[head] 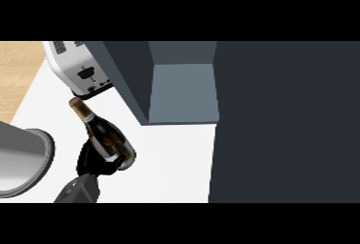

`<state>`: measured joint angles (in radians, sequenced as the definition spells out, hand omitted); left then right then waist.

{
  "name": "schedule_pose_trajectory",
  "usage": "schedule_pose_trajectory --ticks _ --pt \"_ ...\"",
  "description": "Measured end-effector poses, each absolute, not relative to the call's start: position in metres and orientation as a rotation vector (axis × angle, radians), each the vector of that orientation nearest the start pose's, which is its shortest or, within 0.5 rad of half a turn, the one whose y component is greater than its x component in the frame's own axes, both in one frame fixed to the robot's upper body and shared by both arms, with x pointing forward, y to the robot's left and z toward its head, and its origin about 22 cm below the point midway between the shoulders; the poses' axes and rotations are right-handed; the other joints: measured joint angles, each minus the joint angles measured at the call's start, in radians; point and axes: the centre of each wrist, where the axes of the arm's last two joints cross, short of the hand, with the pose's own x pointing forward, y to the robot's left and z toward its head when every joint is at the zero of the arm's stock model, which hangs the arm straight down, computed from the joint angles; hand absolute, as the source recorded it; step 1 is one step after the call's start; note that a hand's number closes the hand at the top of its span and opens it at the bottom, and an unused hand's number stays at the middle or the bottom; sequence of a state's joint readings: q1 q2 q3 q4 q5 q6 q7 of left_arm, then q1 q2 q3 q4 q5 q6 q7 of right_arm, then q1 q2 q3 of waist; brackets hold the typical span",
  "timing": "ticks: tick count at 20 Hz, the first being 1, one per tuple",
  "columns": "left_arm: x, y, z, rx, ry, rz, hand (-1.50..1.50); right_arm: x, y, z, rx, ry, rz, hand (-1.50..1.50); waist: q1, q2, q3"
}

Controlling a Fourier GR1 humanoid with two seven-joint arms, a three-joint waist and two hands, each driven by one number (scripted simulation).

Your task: Pick up the wine, place it into the cabinet and close the cabinet

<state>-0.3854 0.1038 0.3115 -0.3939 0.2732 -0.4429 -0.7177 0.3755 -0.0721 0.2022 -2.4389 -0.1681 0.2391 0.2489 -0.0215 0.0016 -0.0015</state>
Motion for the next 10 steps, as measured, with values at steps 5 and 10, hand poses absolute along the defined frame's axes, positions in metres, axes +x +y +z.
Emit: schedule_pose_trajectory --ticks 5,10 --pt "0.256 0.274 -0.152 -0.233 -1.650 0.289 1.50 0.120 -0.219 0.137 0.334 -1.832 0.229 -1.50 0.004 -0.001 0.000" --pt "0.244 0.277 -0.155 -0.156 -1.691 0.145 1.50 0.118 -0.219 0.138 0.337 -1.838 0.223 -1.50 0.011 -0.004 0.002"
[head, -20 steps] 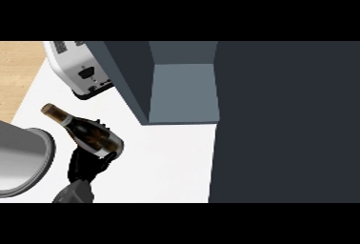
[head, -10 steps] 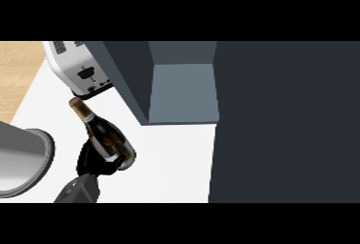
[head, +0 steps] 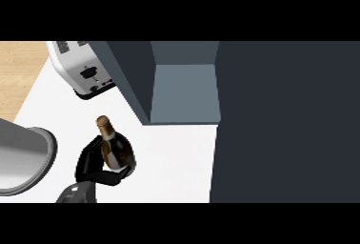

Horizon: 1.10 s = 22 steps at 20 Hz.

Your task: Pick up the wine, place it into the cabinet and close the cabinet

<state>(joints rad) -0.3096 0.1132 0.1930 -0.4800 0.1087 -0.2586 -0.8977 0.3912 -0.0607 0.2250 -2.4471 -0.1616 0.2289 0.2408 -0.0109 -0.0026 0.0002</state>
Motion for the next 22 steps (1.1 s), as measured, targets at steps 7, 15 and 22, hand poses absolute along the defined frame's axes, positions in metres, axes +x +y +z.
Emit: schedule_pose_trajectory --ticks 7,15,22 --pt "0.257 0.272 -0.133 -0.027 -1.743 -0.041 1.50 0.111 -0.223 0.137 0.320 -1.824 0.230 -1.50 0.006 -0.003 0.001" --pt "0.275 0.233 -0.091 0.012 -1.730 -0.104 1.50 0.108 -0.226 0.135 0.297 -1.829 0.226 -1.50 0.010 -0.002 0.001" --pt "0.298 0.193 -0.053 0.032 -1.708 -0.134 1.50 0.110 -0.230 0.137 0.276 -1.828 0.237 -1.50 0.005 0.000 0.000"
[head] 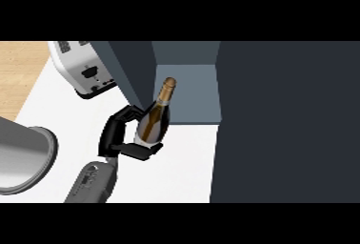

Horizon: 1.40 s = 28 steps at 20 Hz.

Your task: Pick up the wine, place it into the cabinet and close the cabinet

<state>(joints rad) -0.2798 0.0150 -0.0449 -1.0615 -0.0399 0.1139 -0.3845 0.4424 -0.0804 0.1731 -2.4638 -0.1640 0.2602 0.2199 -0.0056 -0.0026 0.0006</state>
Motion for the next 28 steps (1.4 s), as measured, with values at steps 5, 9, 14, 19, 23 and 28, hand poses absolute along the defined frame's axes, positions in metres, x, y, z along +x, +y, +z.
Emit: schedule_pose_trajectory --ticks 5,9,14,19,23,28 --pt "0.299 0.186 -0.046 0.147 -1.668 -0.172 1.50 0.110 -0.228 0.136 0.289 -1.833 0.230 -1.50 0.003 -0.003 0.002" --pt "0.298 0.182 -0.042 0.214 -1.637 -0.195 1.50 0.113 -0.233 0.135 0.271 -1.835 0.243 -1.50 0.005 -0.004 0.003" --pt "0.296 0.178 -0.042 0.267 -1.624 -0.161 1.50 0.116 -0.231 0.130 0.293 -1.843 0.239 -1.50 -0.004 -0.005 0.005" --pt "0.293 0.175 -0.041 0.311 -1.599 -0.115 1.50 0.115 -0.229 0.129 0.315 -1.843 0.247 -1.50 -0.015 -0.007 0.006" --pt "0.291 0.171 -0.040 0.364 -1.573 -0.092 1.50 0.115 -0.228 0.128 0.333 -1.847 0.246 -1.50 -0.023 -0.009 0.008" --pt "0.288 0.169 -0.043 0.468 -1.573 -0.106 1.50 0.115 -0.228 0.127 0.347 -1.854 0.261 -1.50 -0.039 -0.011 0.012"
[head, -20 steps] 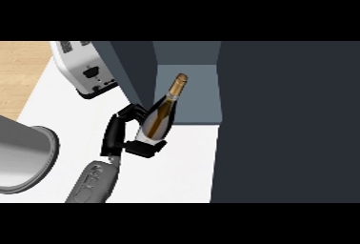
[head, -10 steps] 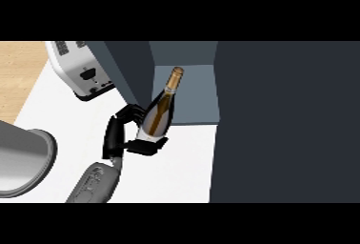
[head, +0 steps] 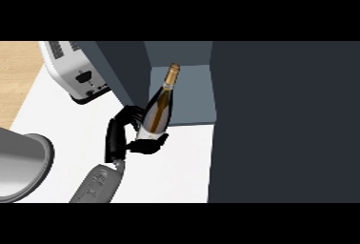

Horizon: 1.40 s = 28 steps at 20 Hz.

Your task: Pick up the wine, place it into the cabinet and close the cabinet

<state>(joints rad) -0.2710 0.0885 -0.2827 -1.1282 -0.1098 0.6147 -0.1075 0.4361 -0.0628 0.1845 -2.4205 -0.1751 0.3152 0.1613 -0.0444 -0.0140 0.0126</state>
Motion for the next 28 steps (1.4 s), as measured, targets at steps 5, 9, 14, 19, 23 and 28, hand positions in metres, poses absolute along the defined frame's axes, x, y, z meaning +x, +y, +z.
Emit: schedule_pose_trajectory --ticks 5,9,14,19,23,28 --pt "0.286 0.164 -0.046 0.555 -1.564 -0.108 1.50 0.116 -0.228 0.126 0.360 -1.859 0.269 -1.50 -0.012 0.000 0.003" --pt "0.284 0.161 -0.048 0.601 -1.561 -0.107 1.50 0.116 -0.226 0.126 0.384 -1.859 0.276 -1.50 -0.022 0.000 0.004" --pt "0.283 0.159 -0.049 0.643 -1.554 -0.095 1.50 0.117 -0.226 0.125 0.392 -1.863 0.278 -1.50 -0.032 0.002 0.006" --pt "0.282 0.157 -0.049 0.659 -1.554 -0.056 1.50 0.117 -0.224 0.125 0.408 -1.865 0.274 -1.50 -0.040 0.005 0.005" --pt "0.281 0.156 -0.050 0.672 -1.551 -0.026 1.50 0.116 -0.224 0.124 0.420 -1.860 0.273 -1.50 -0.047 0.007 0.004" --pt "0.281 0.152 -0.049 0.692 -1.540 0.046 1.50 0.117 -0.225 0.123 0.423 -1.858 0.284 -1.50 -0.056 0.011 0.003"
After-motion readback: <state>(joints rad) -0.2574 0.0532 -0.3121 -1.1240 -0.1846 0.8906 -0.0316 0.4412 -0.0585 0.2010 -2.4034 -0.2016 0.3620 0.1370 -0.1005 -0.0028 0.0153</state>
